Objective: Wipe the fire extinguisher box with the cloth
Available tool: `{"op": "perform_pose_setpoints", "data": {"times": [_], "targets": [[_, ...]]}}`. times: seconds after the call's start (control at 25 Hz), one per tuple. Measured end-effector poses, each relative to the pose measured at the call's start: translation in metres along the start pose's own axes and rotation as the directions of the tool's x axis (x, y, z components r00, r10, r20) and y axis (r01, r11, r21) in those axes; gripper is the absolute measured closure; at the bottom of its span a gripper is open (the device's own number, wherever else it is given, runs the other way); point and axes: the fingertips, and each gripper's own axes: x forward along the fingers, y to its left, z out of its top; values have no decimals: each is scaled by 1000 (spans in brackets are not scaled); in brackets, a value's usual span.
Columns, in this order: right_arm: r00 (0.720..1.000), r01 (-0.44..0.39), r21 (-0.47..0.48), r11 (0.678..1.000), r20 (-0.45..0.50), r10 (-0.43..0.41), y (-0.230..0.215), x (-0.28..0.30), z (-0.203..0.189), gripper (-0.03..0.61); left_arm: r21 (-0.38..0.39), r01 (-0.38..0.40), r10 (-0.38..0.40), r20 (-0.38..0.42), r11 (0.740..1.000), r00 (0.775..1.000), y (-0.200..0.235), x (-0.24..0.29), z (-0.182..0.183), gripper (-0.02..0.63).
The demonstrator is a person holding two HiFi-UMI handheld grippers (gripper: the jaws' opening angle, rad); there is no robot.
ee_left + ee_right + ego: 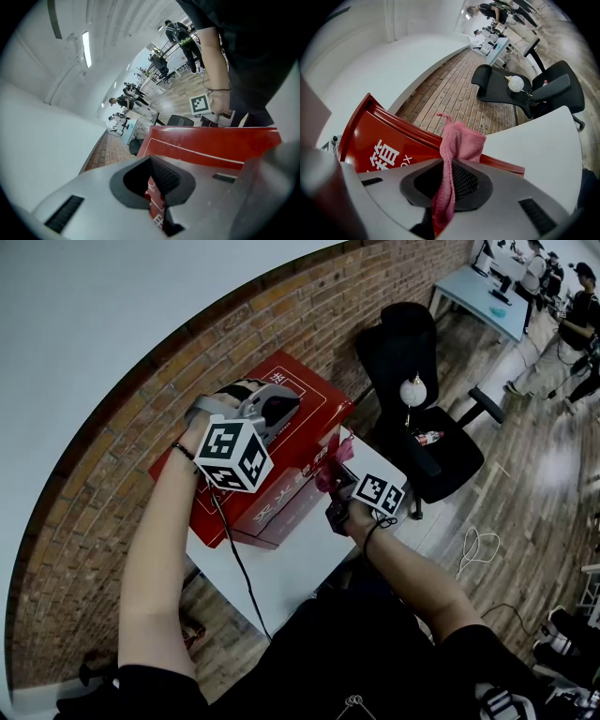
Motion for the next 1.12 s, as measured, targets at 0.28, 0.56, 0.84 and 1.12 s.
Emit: {"op": "perform_pose_setpoints", "data": {"times": [0.28, 0.56, 0.84, 1.12], "targets": [[999, 38, 8, 999, -27, -38, -18, 3, -9, 517, -1, 1, -1, 0, 1000, 1000, 0, 0, 0, 589], [998, 48, 2, 999, -35, -48, -28, 7, -13, 517, -1, 0, 0, 0, 1000, 1000, 0, 1, 0, 589], [997, 65, 30, 997, -39, -64, -39, 8, -20, 517, -1, 0, 0, 0, 1000, 1000, -1, 0, 1, 589], [997, 75, 36, 997, -38, -74, -47, 11, -25, 517, -1, -1, 1, 0, 1000, 1000, 0, 1, 0, 589]]}}
